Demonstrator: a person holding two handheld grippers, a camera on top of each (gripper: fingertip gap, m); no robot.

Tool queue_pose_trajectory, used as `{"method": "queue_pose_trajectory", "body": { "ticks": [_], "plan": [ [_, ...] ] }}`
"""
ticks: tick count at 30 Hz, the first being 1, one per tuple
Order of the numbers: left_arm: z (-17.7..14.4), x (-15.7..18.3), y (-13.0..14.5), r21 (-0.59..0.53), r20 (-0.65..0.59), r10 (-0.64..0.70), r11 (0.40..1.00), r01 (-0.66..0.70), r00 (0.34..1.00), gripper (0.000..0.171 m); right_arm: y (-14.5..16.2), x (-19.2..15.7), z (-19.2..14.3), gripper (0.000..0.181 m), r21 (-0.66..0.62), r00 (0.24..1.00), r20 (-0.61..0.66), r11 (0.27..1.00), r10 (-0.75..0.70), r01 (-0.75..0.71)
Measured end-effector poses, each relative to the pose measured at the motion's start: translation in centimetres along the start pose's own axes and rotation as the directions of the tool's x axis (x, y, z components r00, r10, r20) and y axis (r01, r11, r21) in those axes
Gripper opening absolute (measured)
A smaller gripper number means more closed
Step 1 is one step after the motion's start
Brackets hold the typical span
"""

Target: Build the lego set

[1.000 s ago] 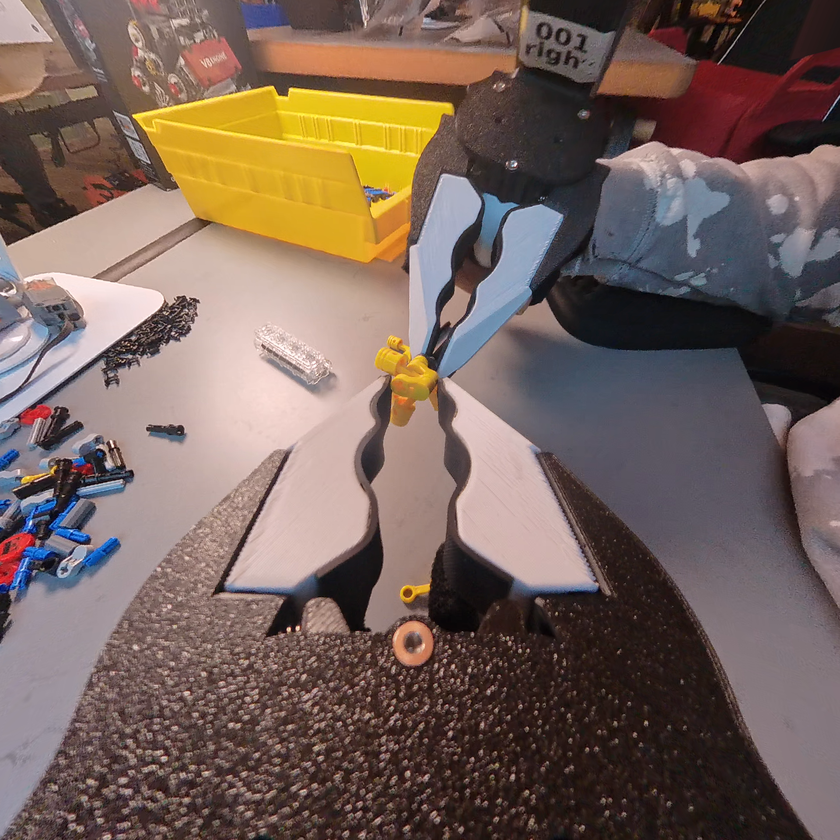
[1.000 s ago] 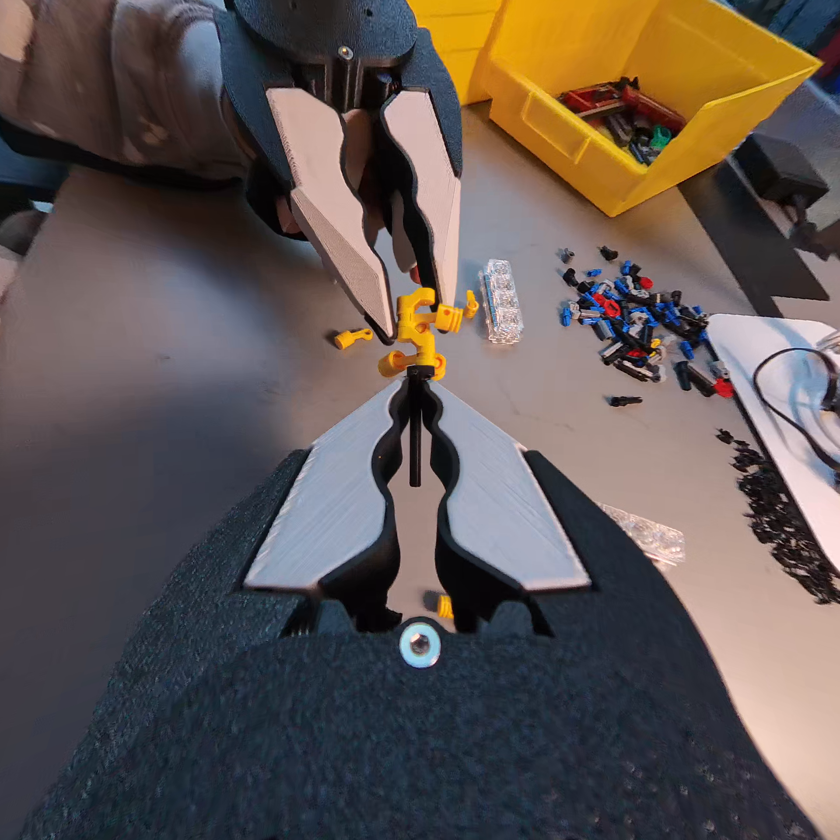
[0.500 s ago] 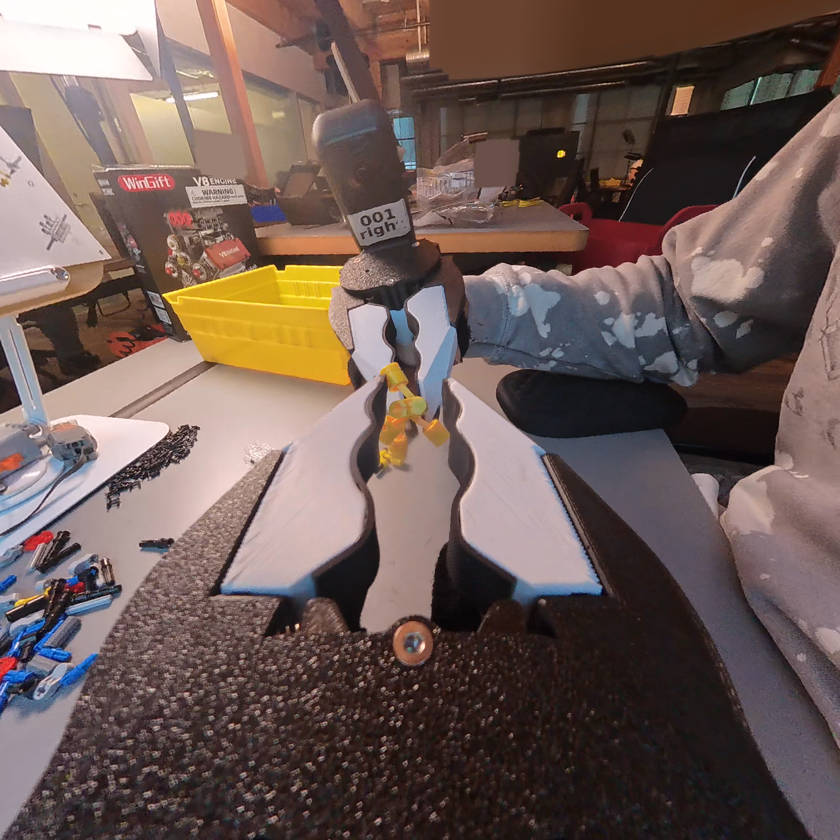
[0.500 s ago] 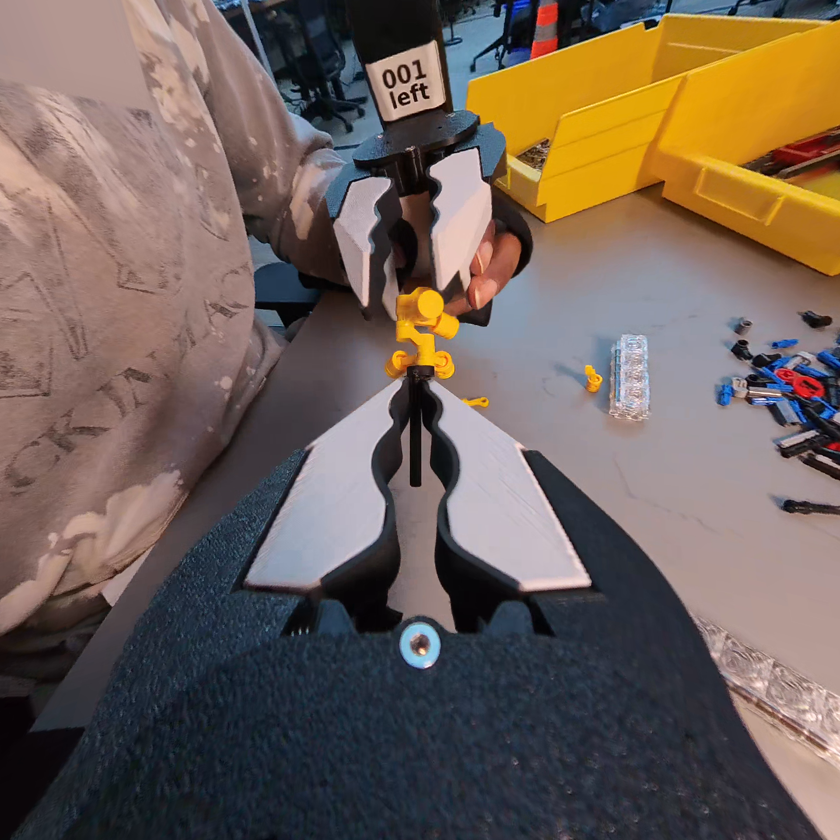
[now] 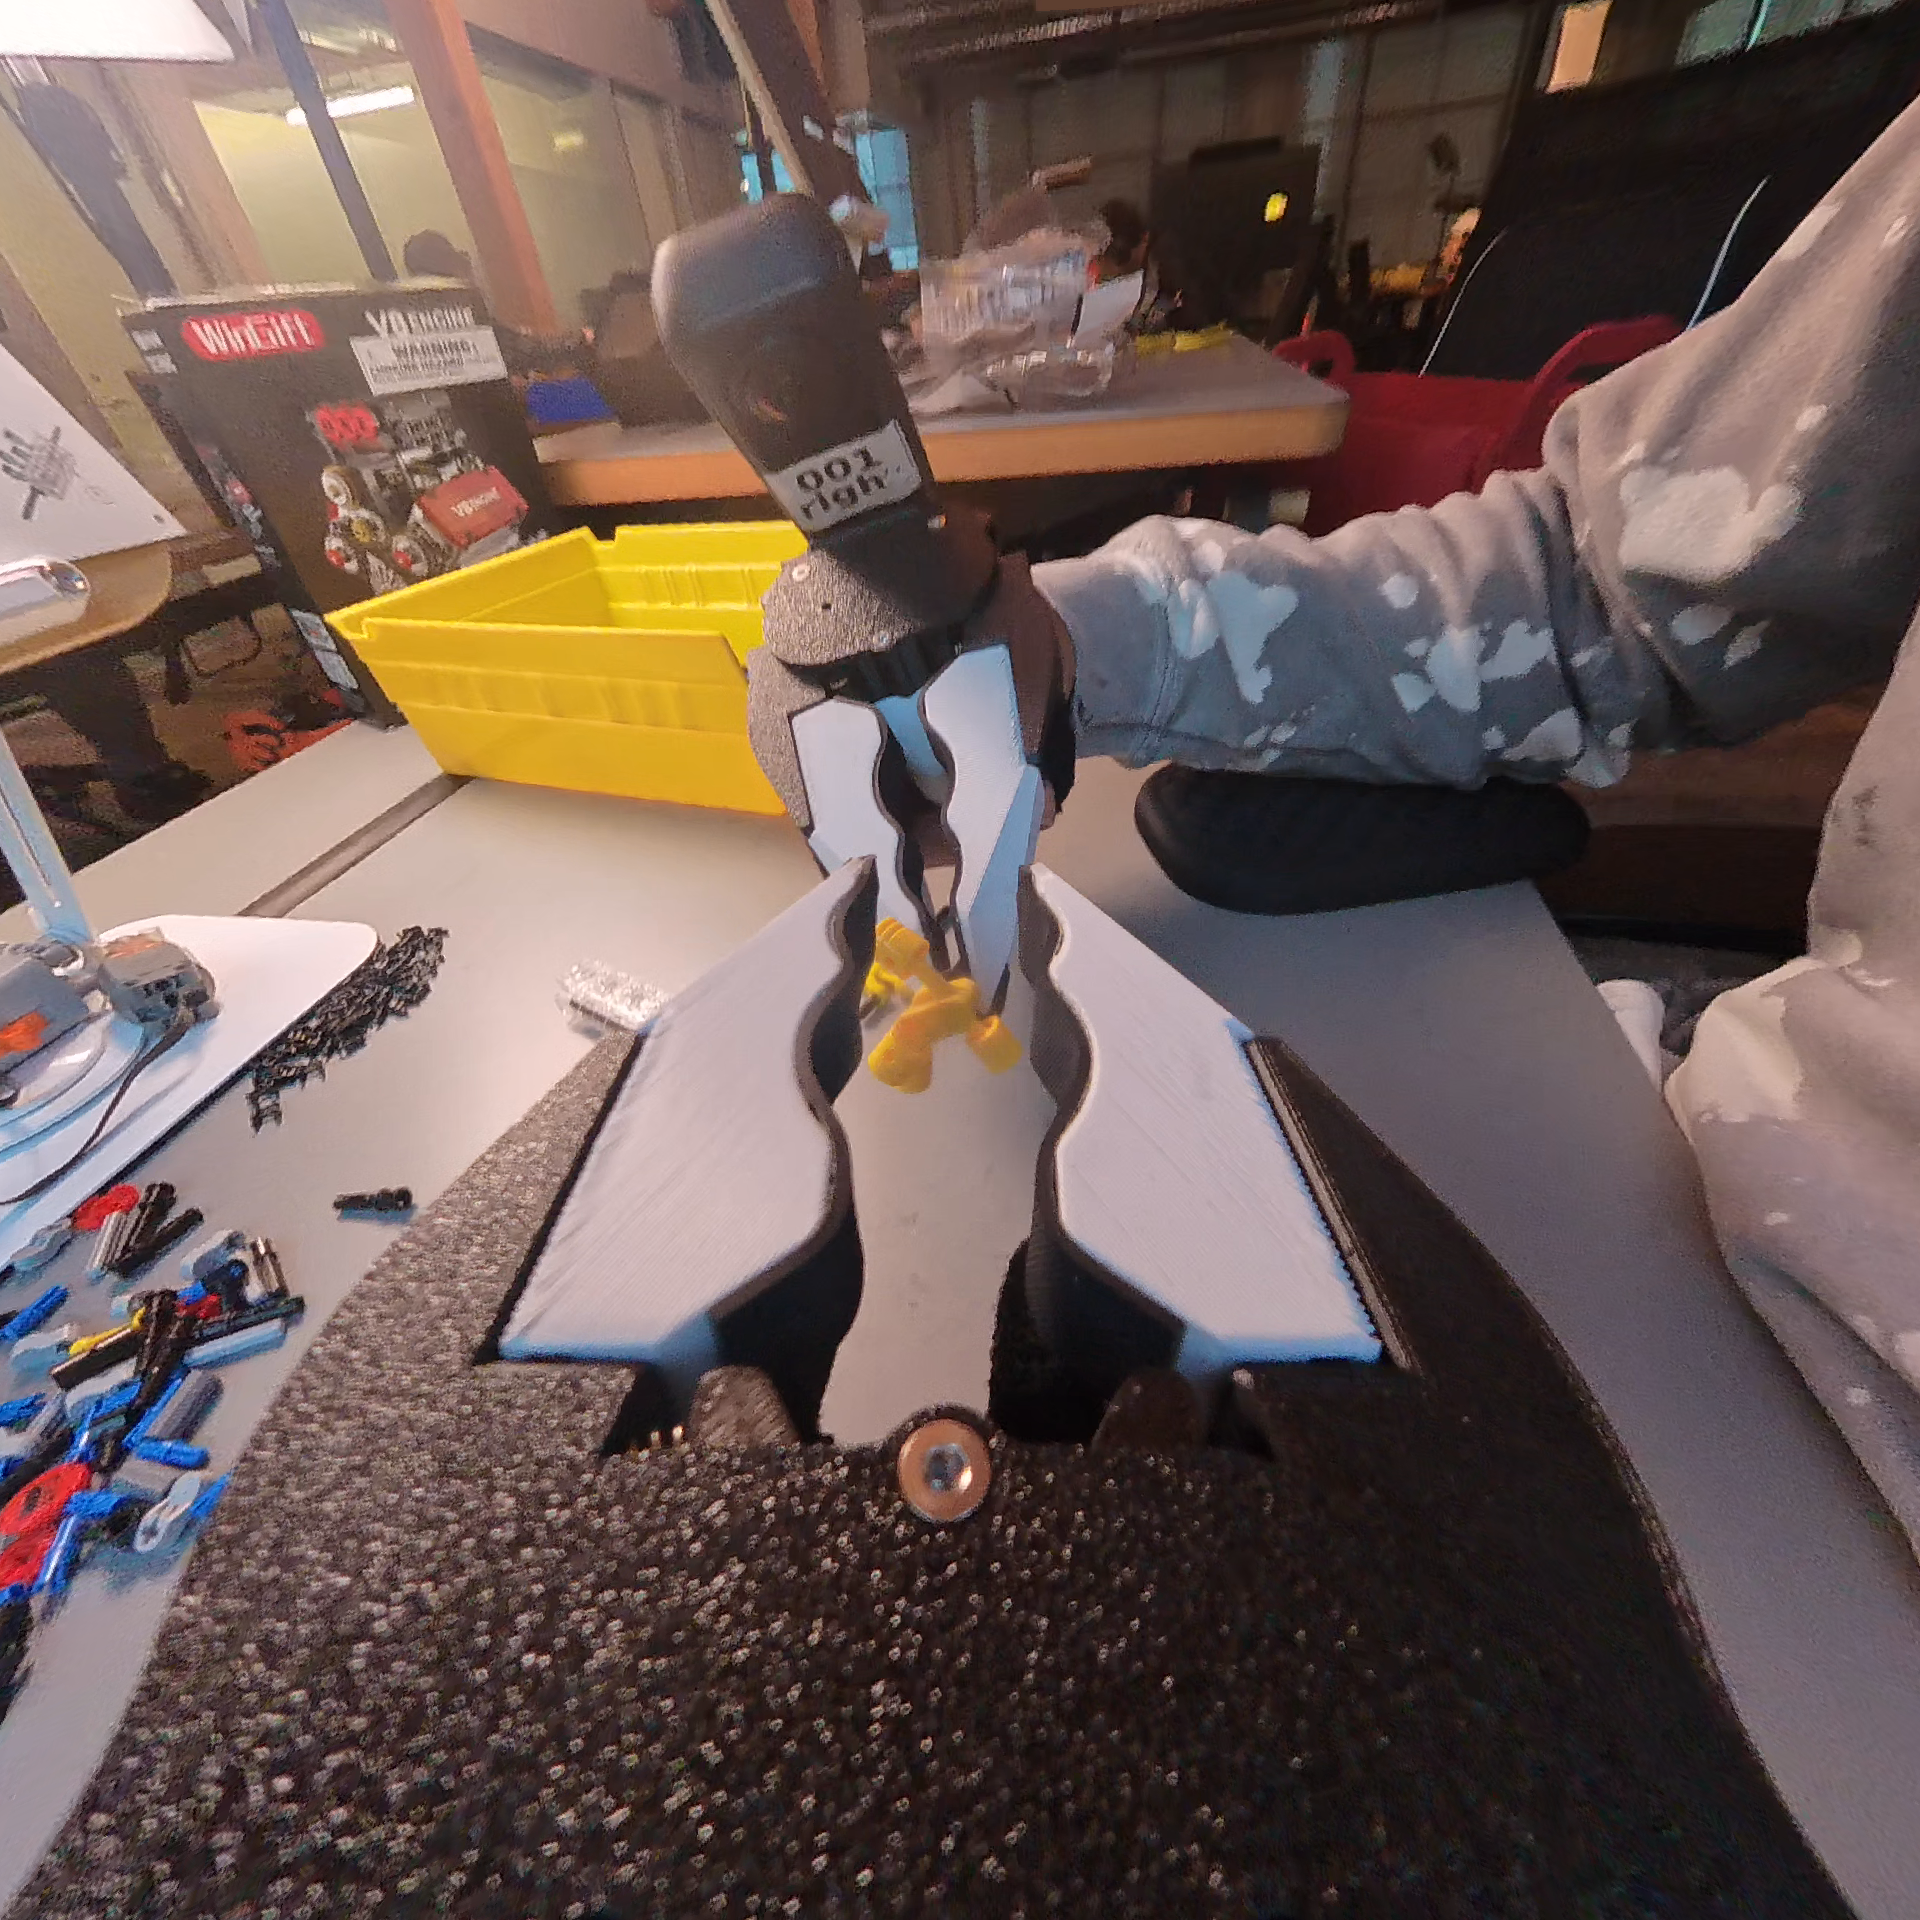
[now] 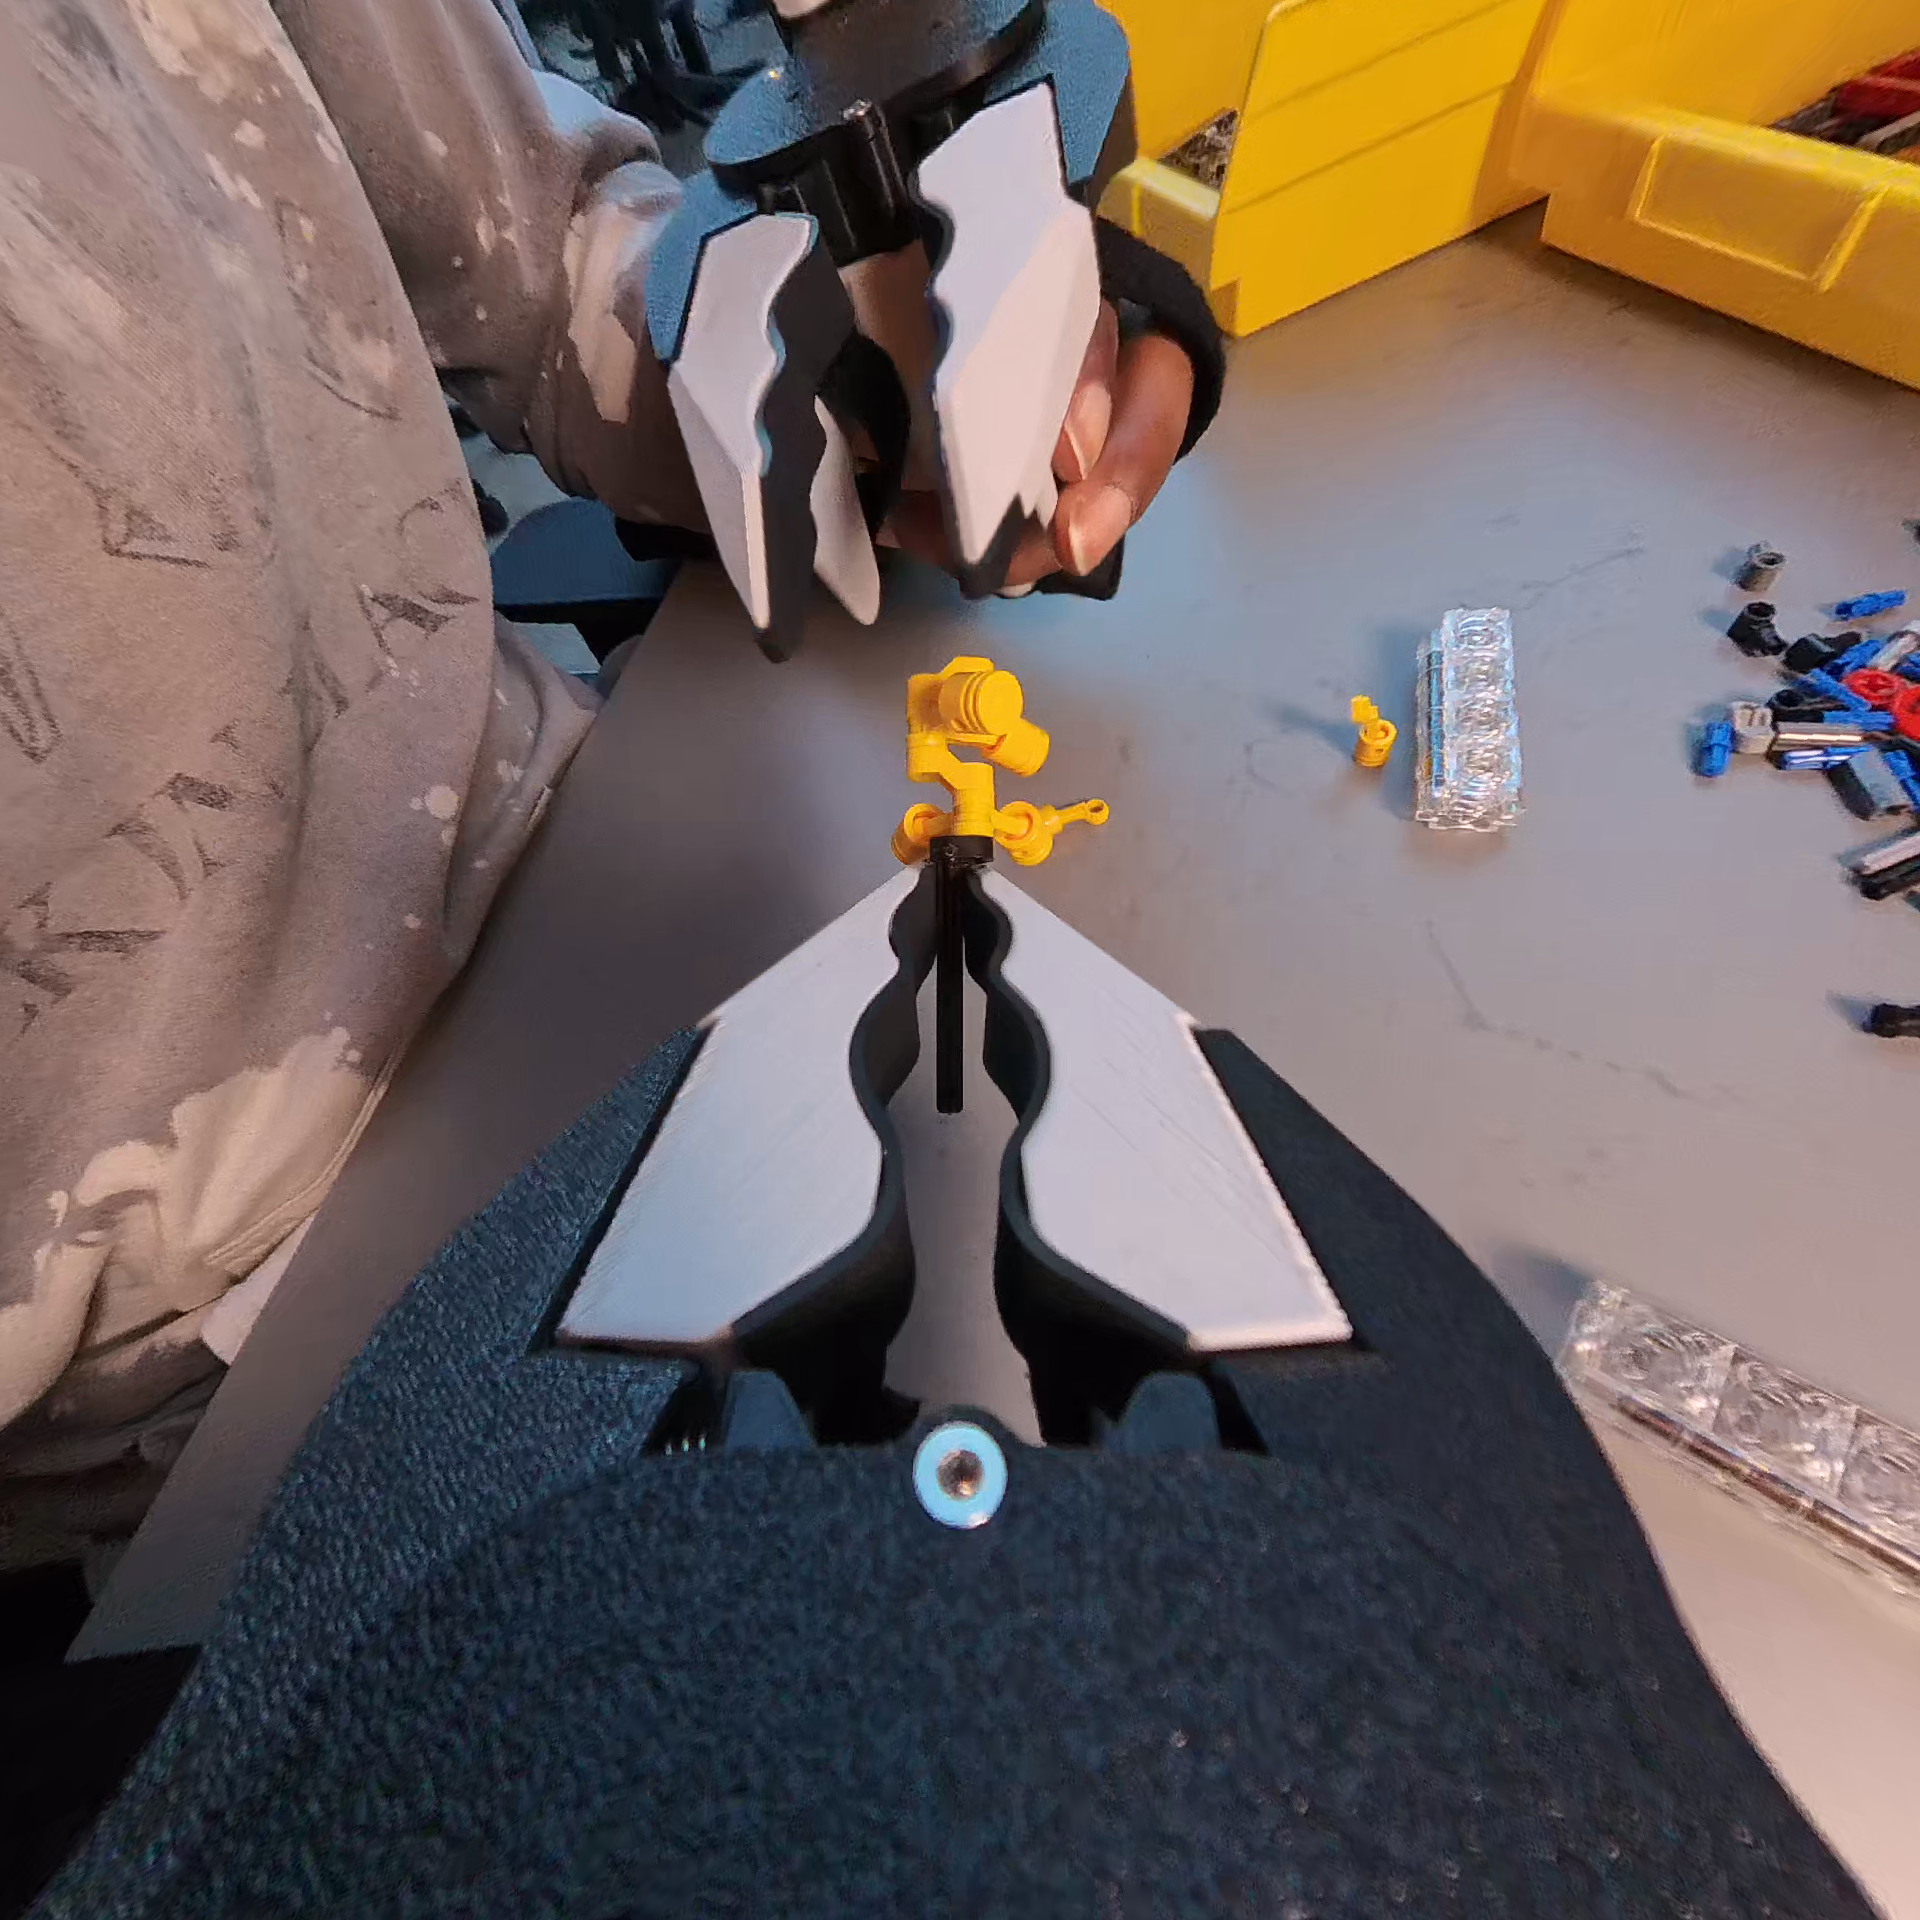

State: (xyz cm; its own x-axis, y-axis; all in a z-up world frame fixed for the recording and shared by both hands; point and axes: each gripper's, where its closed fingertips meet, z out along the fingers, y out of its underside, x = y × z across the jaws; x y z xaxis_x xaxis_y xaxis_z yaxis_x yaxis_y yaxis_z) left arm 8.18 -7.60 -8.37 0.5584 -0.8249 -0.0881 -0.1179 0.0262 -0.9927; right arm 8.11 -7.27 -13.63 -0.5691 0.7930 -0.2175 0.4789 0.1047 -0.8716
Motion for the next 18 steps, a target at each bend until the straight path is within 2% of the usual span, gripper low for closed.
{"method": "queue_pose_trajectory", "body": {
  "ticks": [3,5,10,14,18],
  "plan": [
    [0.7,-0.1,1.9,-0.107,0.025,0.016,0.994,-0.014,1.000,0.021,0.6,-0.1,0.4,0.004,-0.022,1.000,-0.006,1.000,-0.001,0.001],
    [0.7,-0.3,2.5,-0.134,0.026,-0.018,0.991,0.022,0.999,0.020,0.9,0.1,0.5,0.004,-0.036,1.000,-0.017,0.999,-0.002,0.002],
    [0.3,-1.4,2.9,-0.148,0.049,-0.079,0.985,0.086,0.996,0.023,1.1,0.4,0.4,0.004,-0.046,0.999,-0.044,0.999,-0.010,0.008],
    [-0.3,-2.5,4.0,-0.198,0.065,-0.145,0.968,0.155,0.987,0.037,1.1,0.8,-0.2,0.004,-0.039,0.996,-0.087,0.999,-0.021,0.018],
    [-0.5,-2.5,4.1,-0.180,0.021,-0.218,0.959,0.218,0.976,0.037,1.2,0.7,-0.4,0.004,-0.028,0.994,-0.104,0.999,-0.026,0.023]
  ]
}}
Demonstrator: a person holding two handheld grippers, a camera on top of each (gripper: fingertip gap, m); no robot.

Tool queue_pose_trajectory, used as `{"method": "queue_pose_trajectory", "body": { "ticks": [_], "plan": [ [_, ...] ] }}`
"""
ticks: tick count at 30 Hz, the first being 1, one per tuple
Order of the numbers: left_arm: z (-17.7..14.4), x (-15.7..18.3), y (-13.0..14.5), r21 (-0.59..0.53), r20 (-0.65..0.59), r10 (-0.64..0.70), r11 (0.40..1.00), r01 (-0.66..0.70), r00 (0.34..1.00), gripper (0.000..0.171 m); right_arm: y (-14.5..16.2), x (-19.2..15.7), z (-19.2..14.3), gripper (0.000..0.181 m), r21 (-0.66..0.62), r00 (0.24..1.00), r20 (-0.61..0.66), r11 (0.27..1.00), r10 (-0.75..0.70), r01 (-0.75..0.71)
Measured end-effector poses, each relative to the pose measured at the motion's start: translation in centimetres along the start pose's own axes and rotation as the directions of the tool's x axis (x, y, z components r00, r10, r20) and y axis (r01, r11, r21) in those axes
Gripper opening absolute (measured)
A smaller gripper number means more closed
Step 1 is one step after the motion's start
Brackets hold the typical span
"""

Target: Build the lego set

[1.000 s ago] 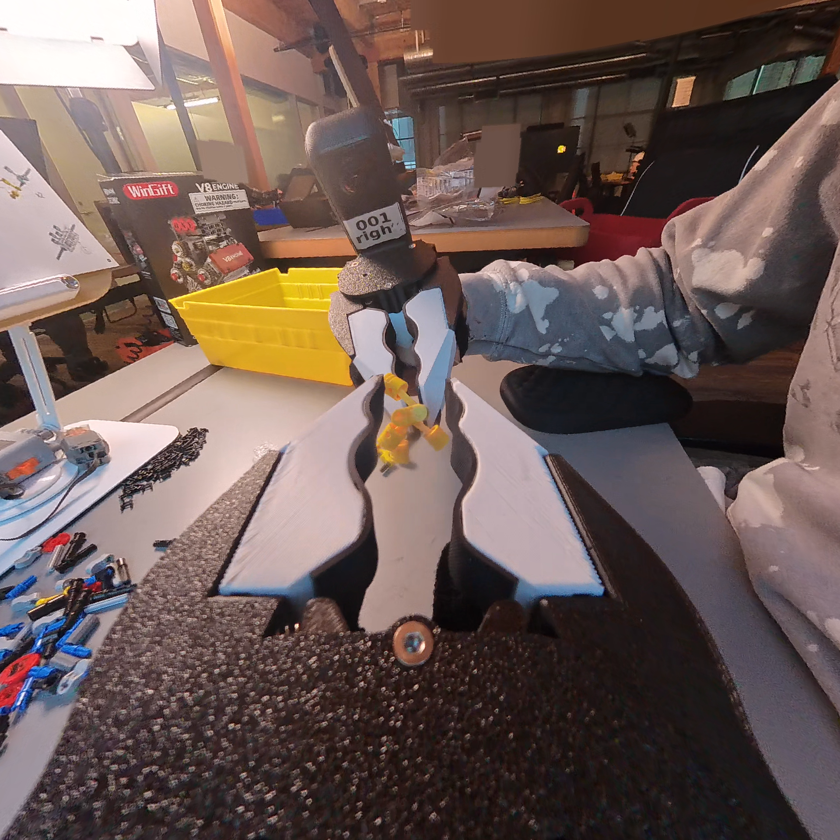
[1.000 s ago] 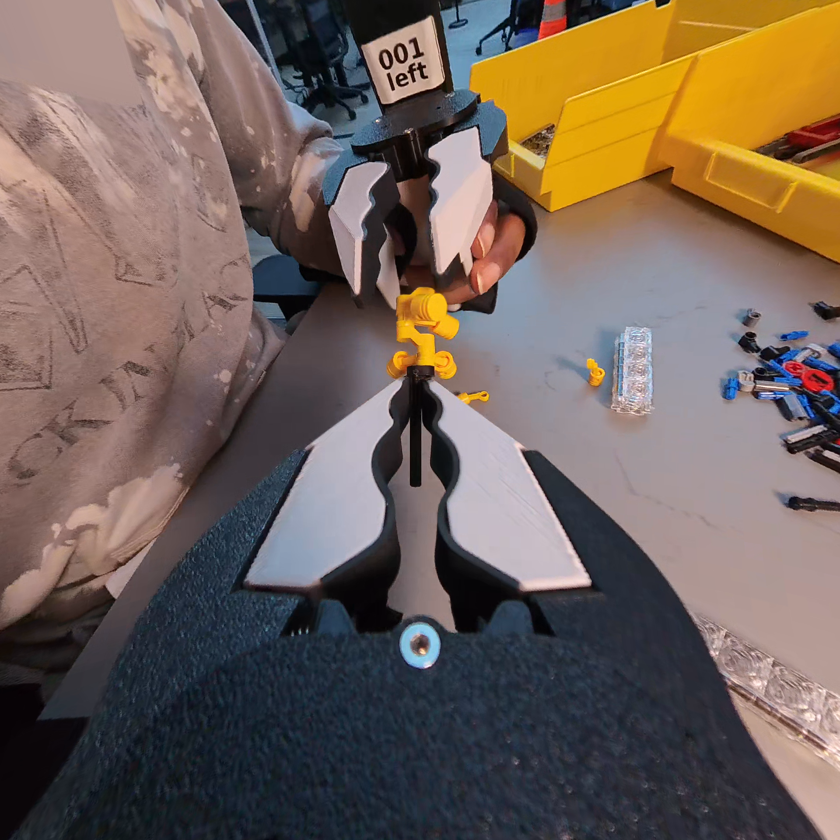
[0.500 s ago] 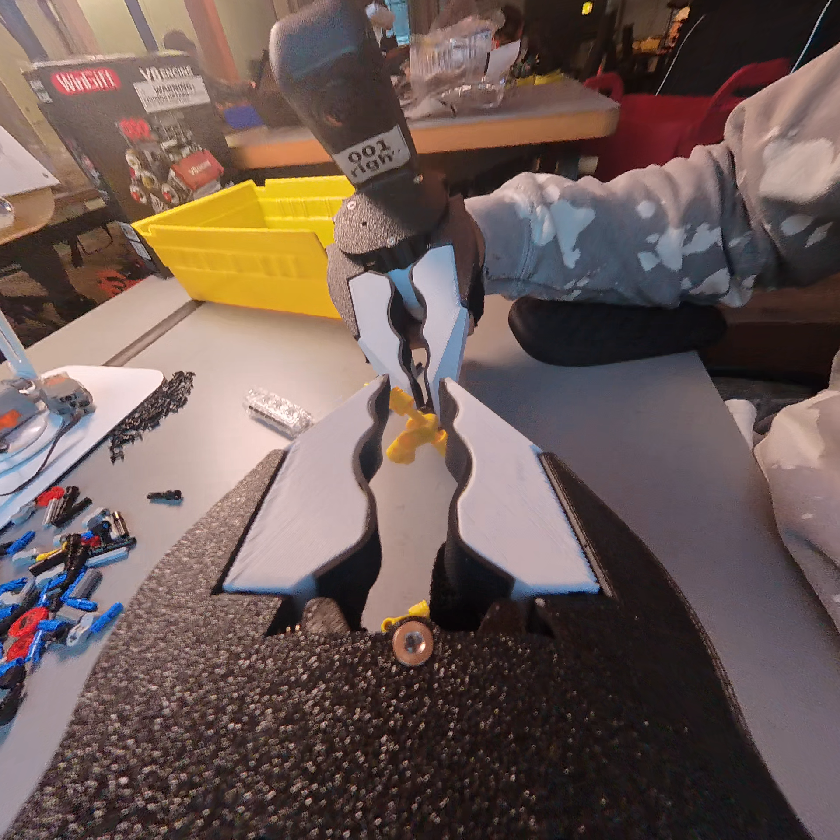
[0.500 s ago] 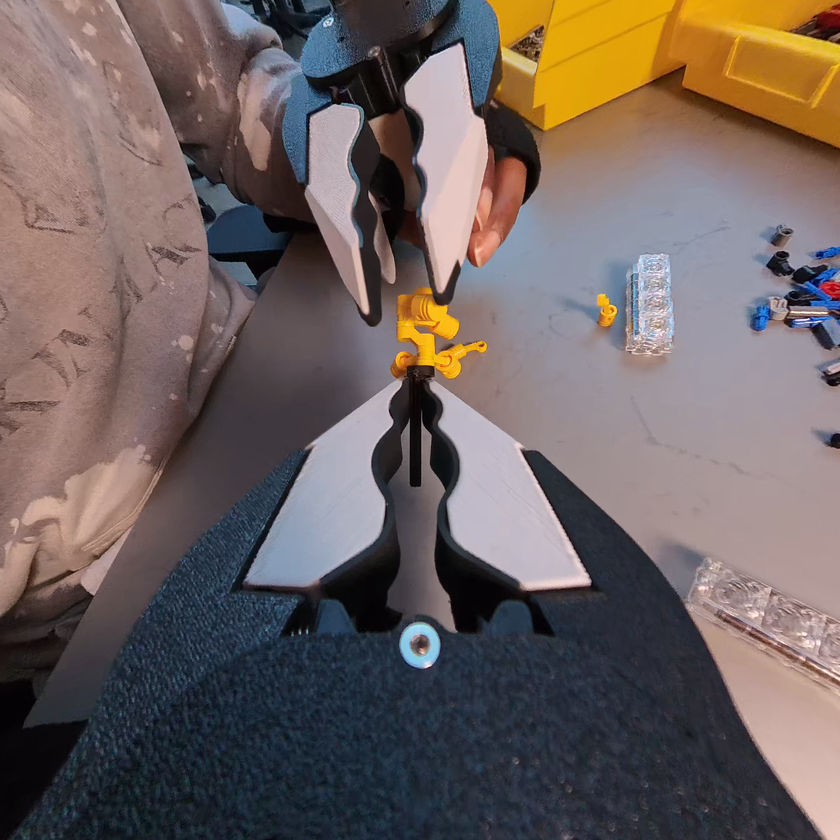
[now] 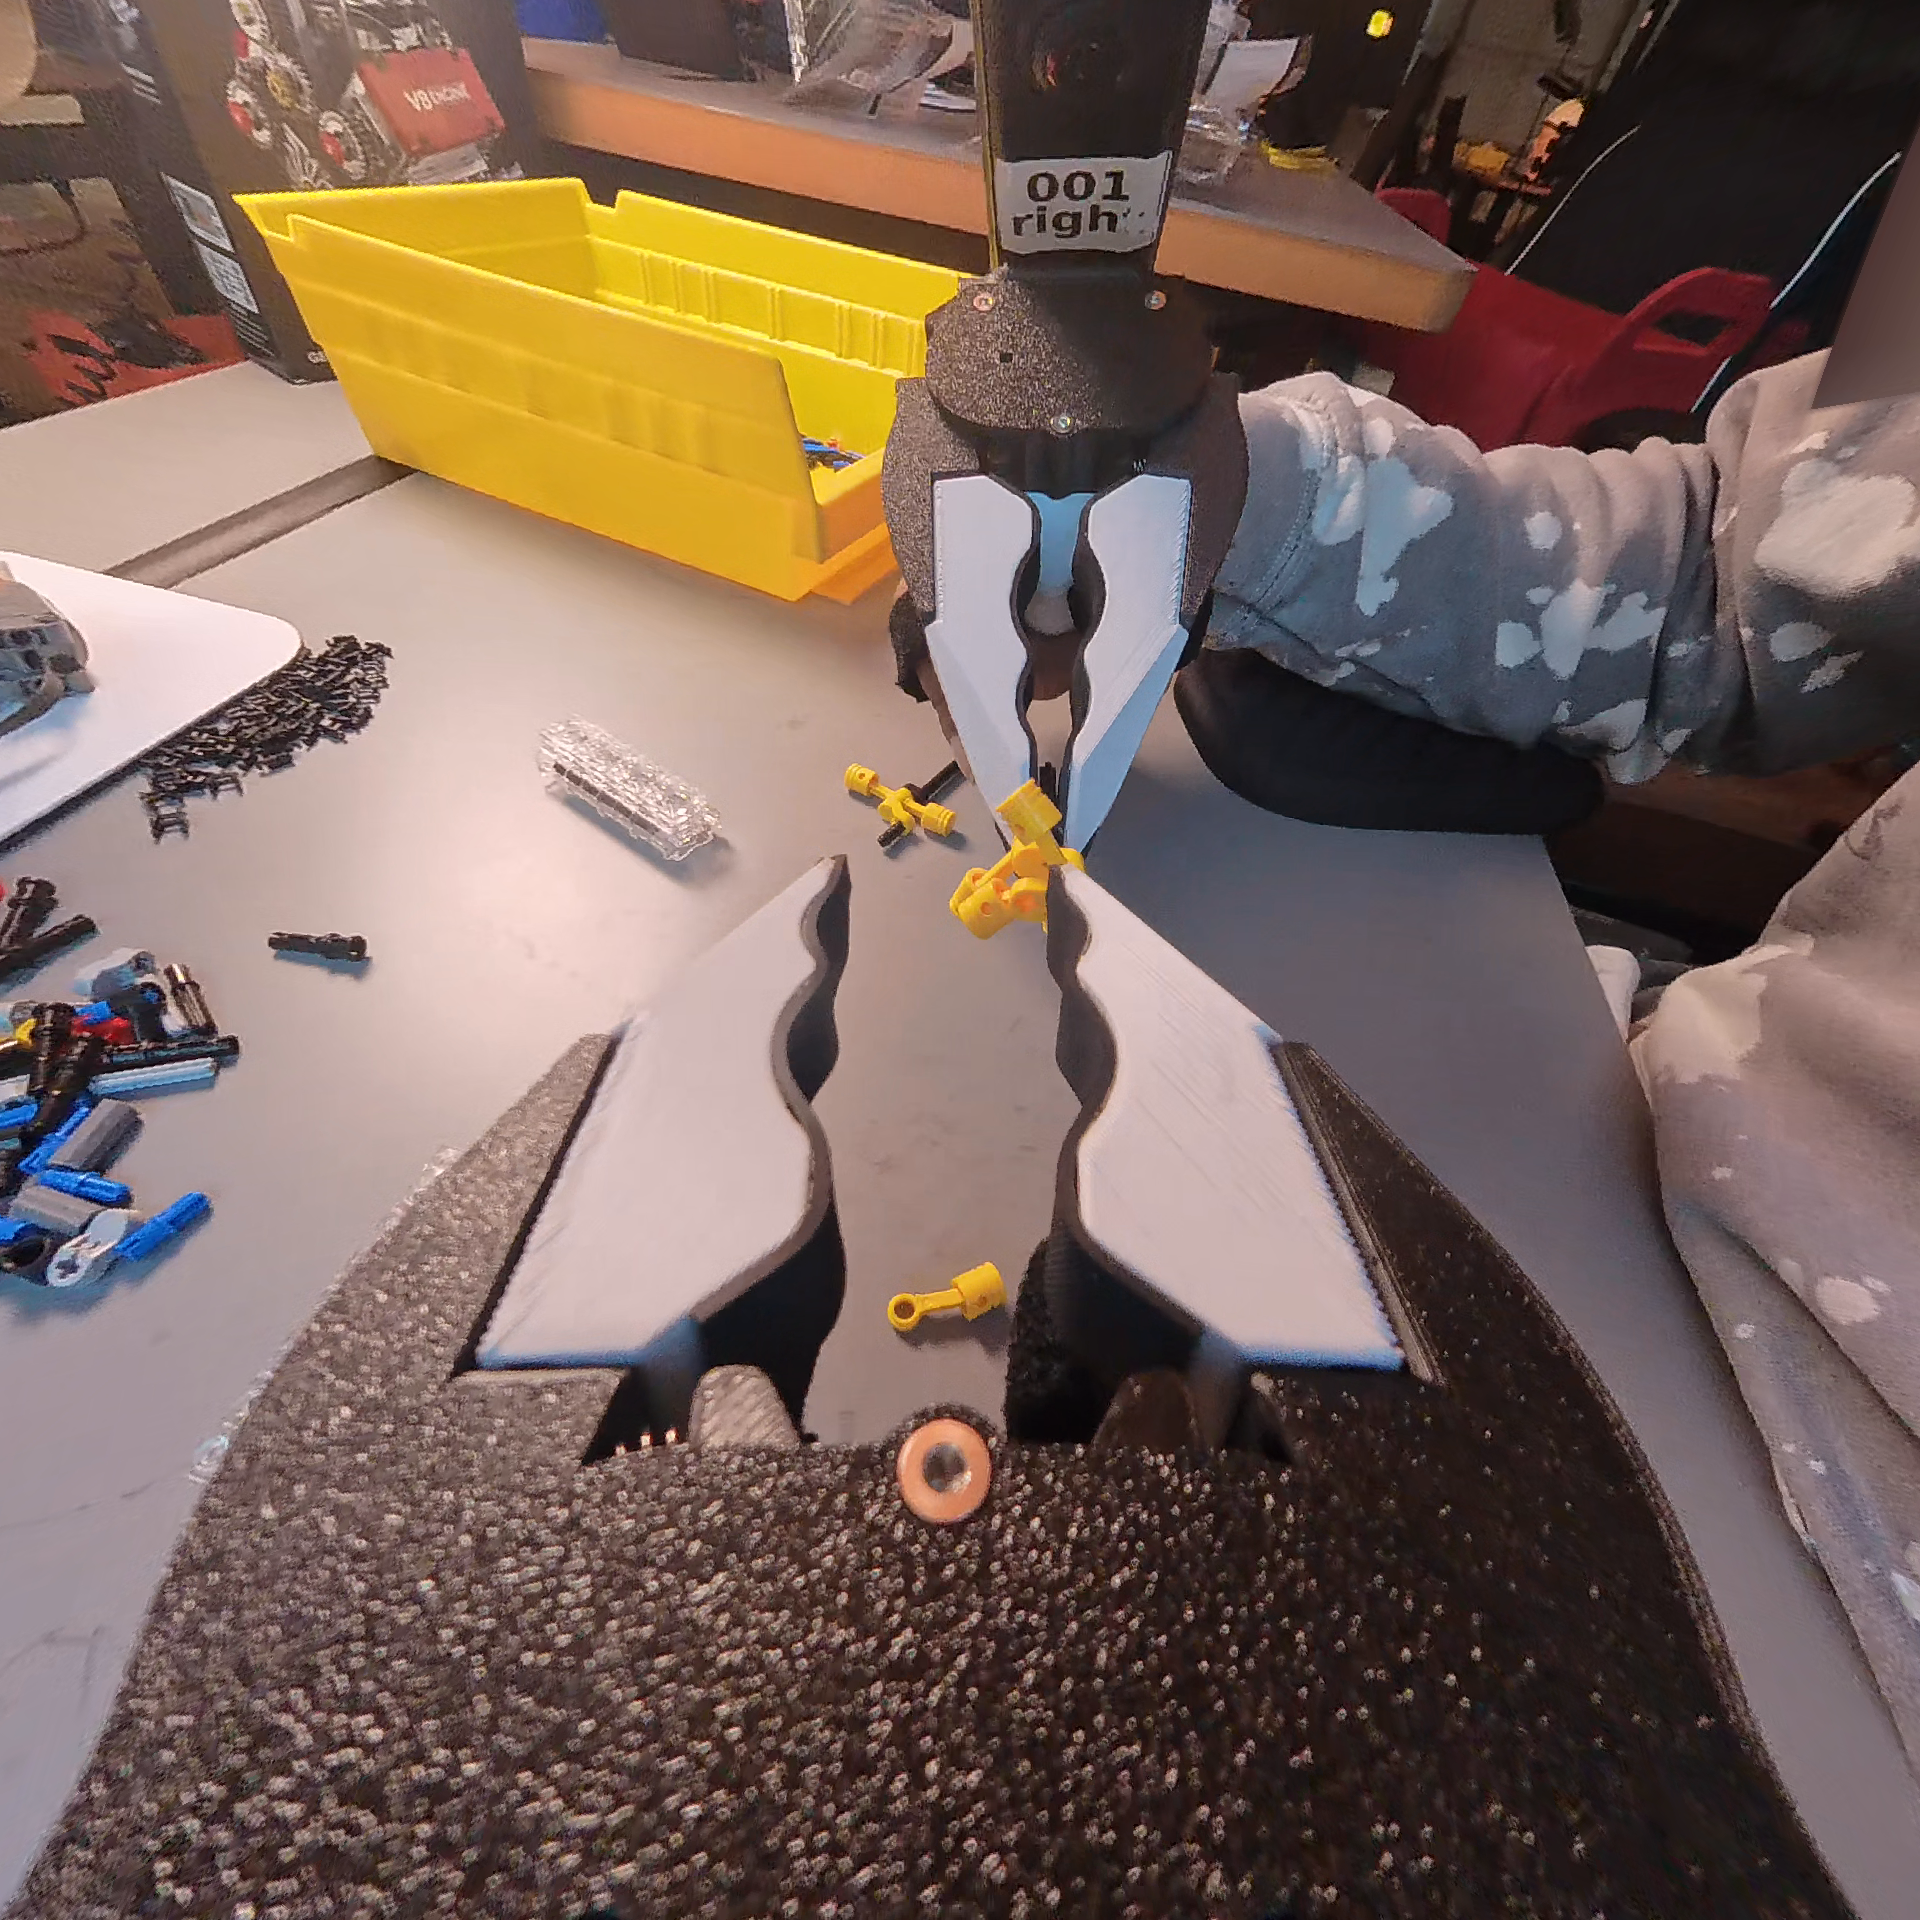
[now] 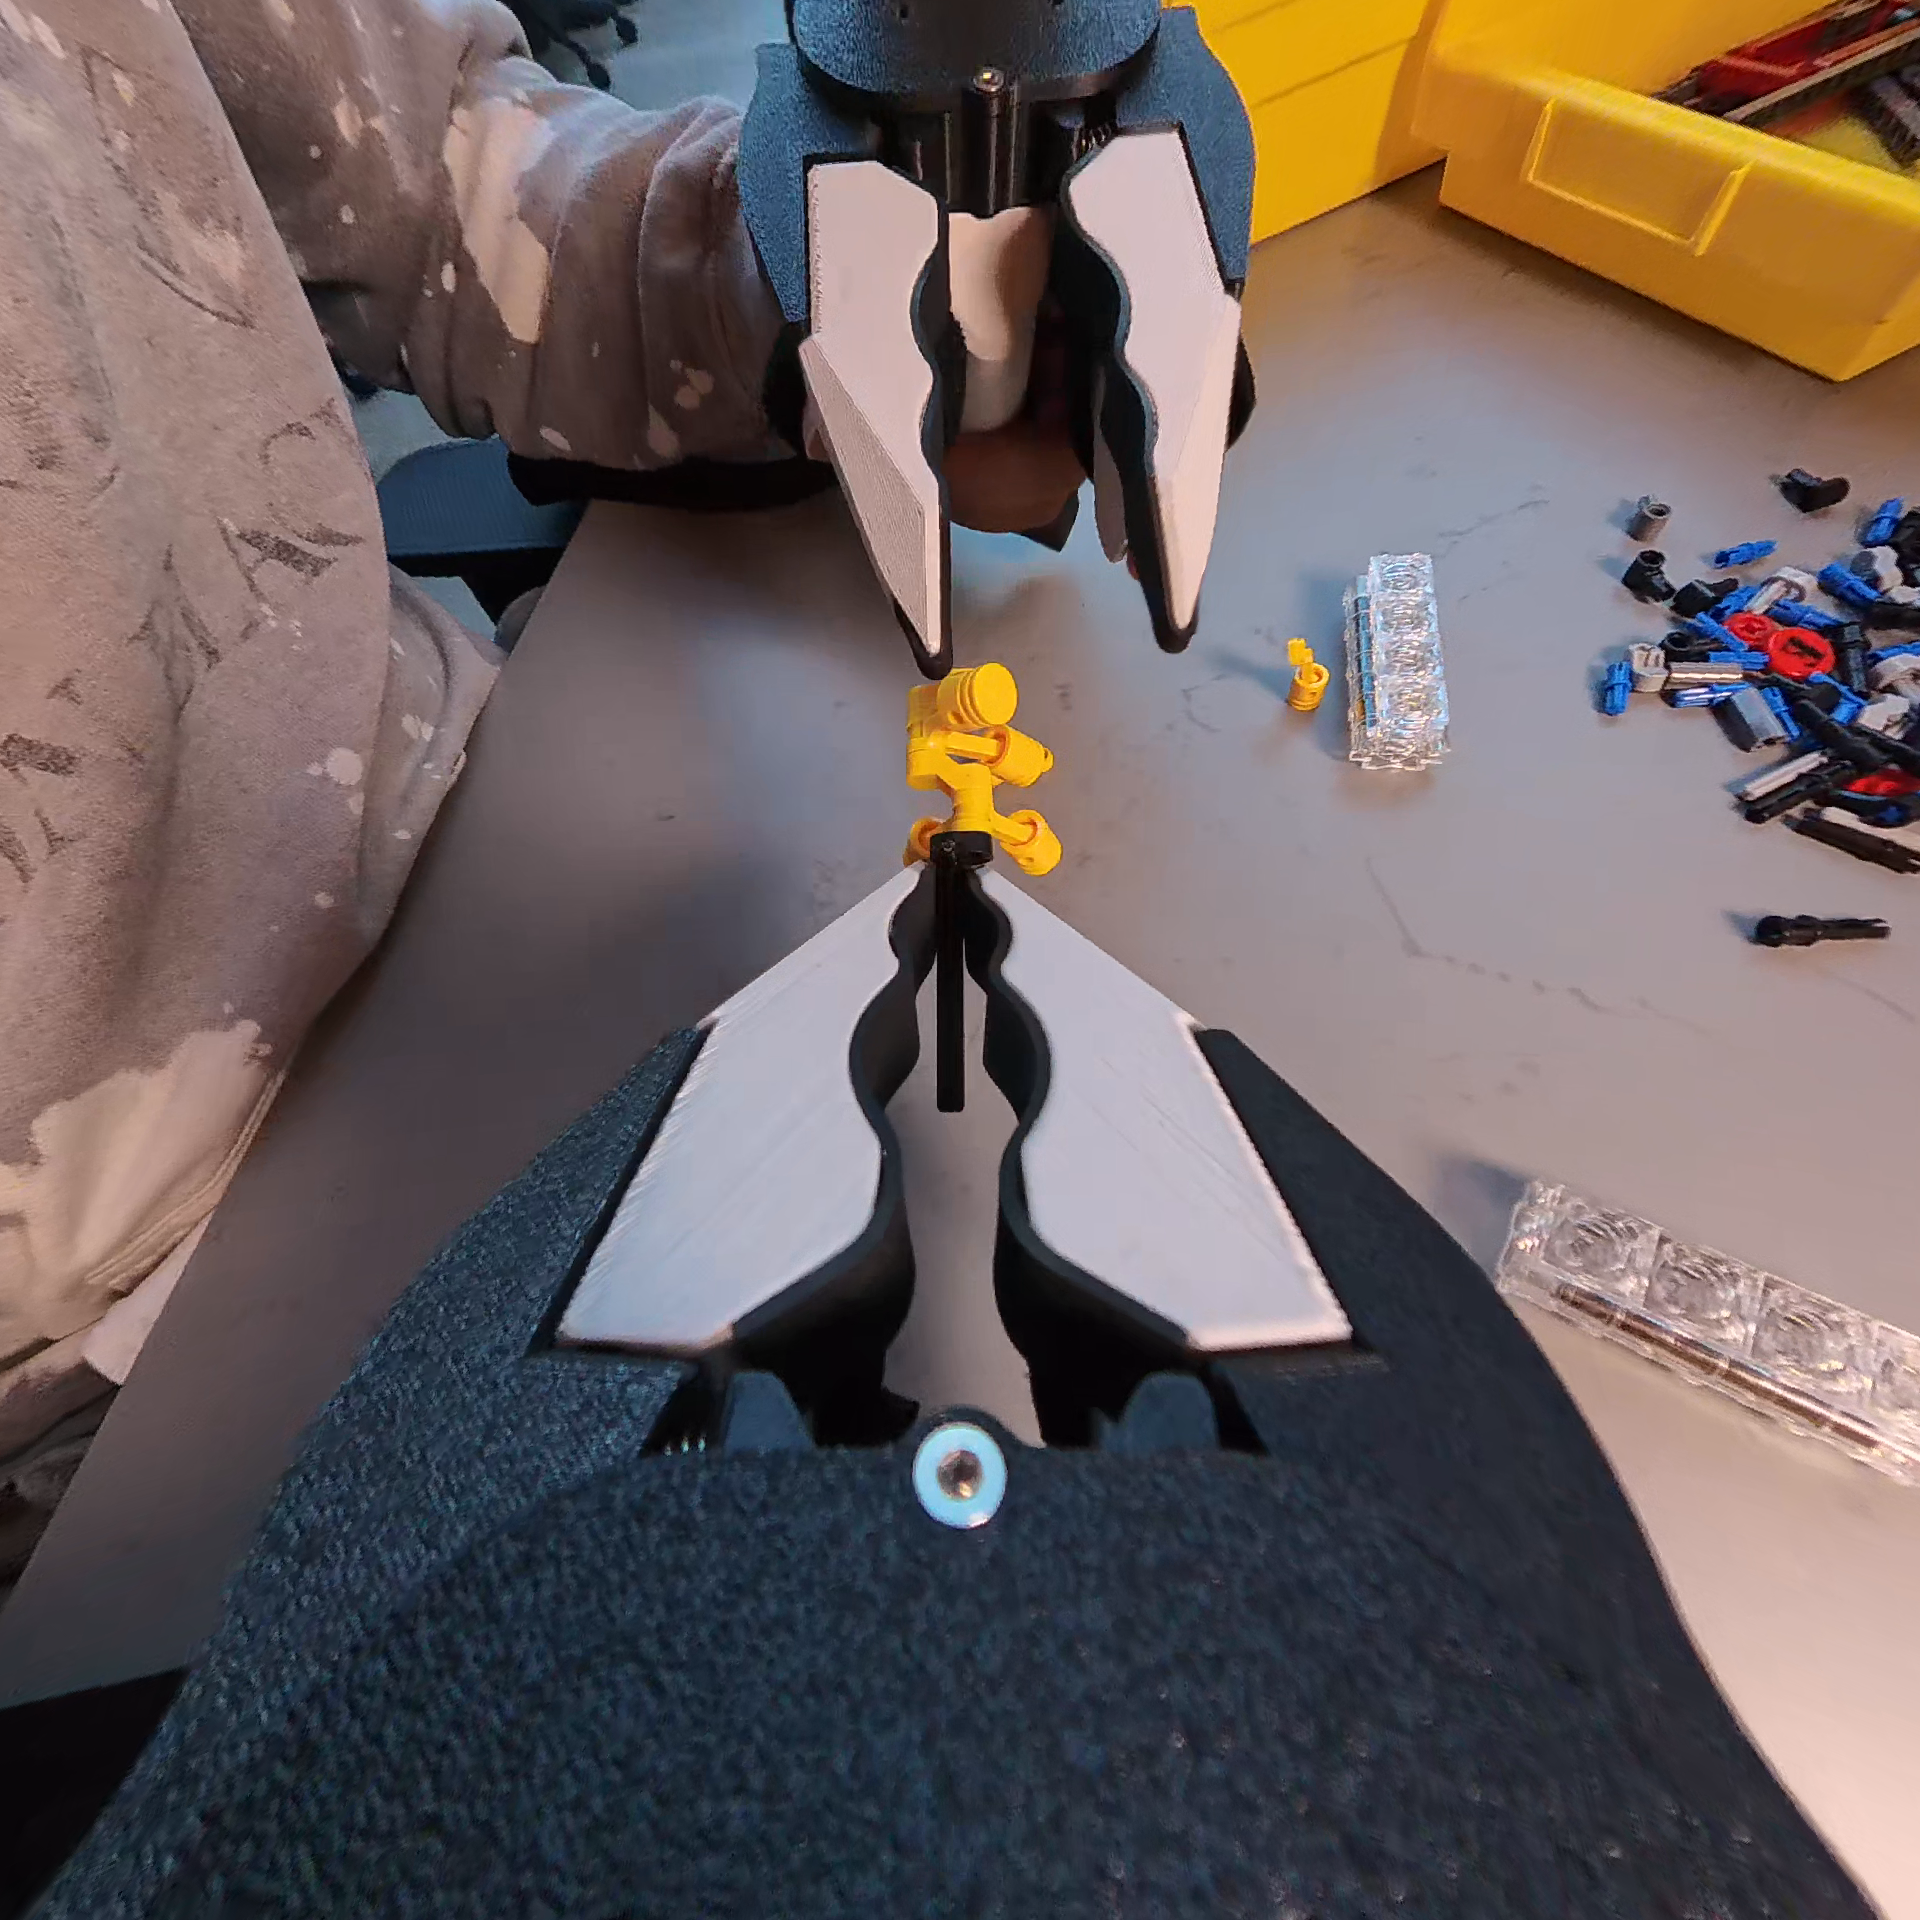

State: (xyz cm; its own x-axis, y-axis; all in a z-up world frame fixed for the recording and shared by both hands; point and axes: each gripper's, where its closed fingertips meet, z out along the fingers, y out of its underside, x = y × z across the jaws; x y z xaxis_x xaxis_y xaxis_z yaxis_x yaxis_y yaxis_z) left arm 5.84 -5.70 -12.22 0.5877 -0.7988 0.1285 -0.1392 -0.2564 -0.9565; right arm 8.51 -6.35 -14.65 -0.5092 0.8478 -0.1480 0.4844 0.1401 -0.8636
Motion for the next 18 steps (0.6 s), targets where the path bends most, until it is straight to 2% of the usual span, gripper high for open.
{"method": "queue_pose_trajectory", "body": {
  "ticks": [11,18],
  "plan": [
    [1.1,0.7,1.4,-0.050,-0.007,0.060,0.997,-0.060,0.998,0.037,-0.4,0.5,0.2,0.004,0.031,0.997,-0.065,0.999,-0.041,0.043],
    [1.6,1.3,1.2,-0.032,-0.015,0.061,0.998,-0.062,0.998,0.022,-0.4,0.6,0.5,0.004,0.026,0.992,-0.105,0.997,-0.067,0.070]
  ]
}}
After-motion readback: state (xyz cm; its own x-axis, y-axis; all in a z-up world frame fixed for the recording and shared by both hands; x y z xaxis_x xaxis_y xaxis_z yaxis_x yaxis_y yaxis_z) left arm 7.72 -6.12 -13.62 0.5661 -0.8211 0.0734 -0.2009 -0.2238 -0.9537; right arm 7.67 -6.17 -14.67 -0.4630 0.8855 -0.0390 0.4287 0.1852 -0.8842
